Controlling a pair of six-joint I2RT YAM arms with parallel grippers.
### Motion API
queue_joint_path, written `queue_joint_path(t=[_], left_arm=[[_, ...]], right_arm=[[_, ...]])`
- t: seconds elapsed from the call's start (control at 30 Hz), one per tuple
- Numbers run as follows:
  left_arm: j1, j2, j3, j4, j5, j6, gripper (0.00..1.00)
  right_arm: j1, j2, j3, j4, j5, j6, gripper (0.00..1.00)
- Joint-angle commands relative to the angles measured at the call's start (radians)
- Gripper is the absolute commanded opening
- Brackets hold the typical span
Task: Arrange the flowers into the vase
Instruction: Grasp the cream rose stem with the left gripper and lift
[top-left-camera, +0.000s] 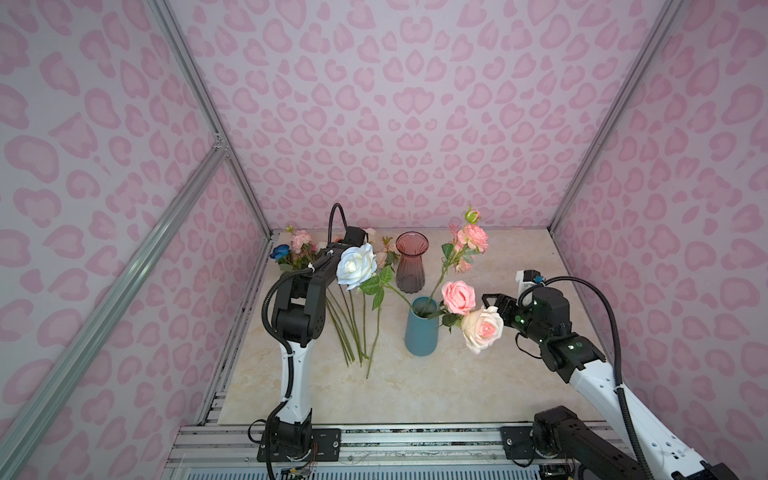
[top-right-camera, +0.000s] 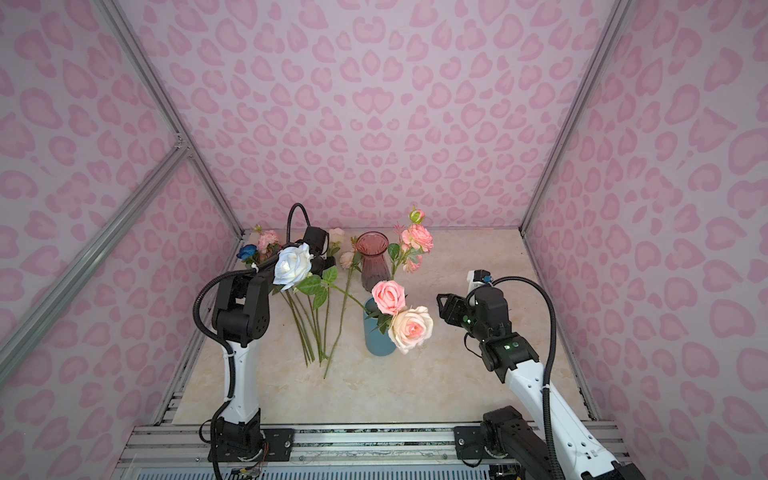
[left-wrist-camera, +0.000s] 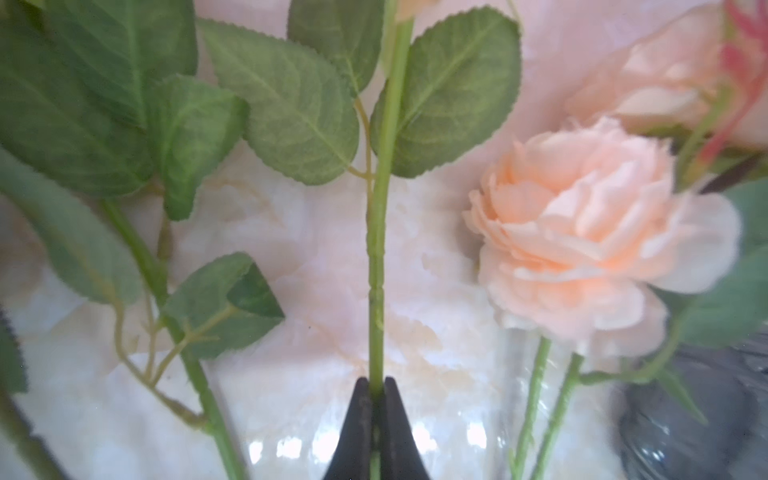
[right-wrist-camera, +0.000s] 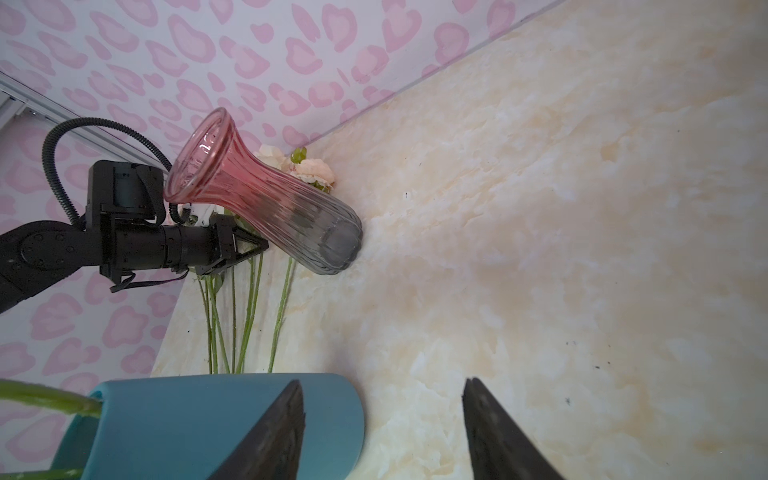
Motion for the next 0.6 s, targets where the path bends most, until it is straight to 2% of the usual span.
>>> queue_joint_path(t=[0.0,0.2,0.4,0.57], left_arm=[[0.001,-0.373,-0.03,0.044,-0.039,-0.019,0.04],[0.0,-0.727,-0.178,0.158,-0.101,-0.017,0.04],[-0.001,-1.102,-0.391,0.429,-0.121,0.035,0.04],[-0.003,-1.25,-0.39,0.51,-0.051,0.08,0.03]], right_arm=[[-0.001,-0.025,0.014,-0.012,-0.006,0.009,0.61],[0.0,-0.093,0.036,-0.054,-0.012,0.014,0.61],[0.001,-0.157,0.042,-0.085,-0.013,0.02,0.6],[0.001,-0.199,0.042,-0.1,-0.013,0.027,0.6]])
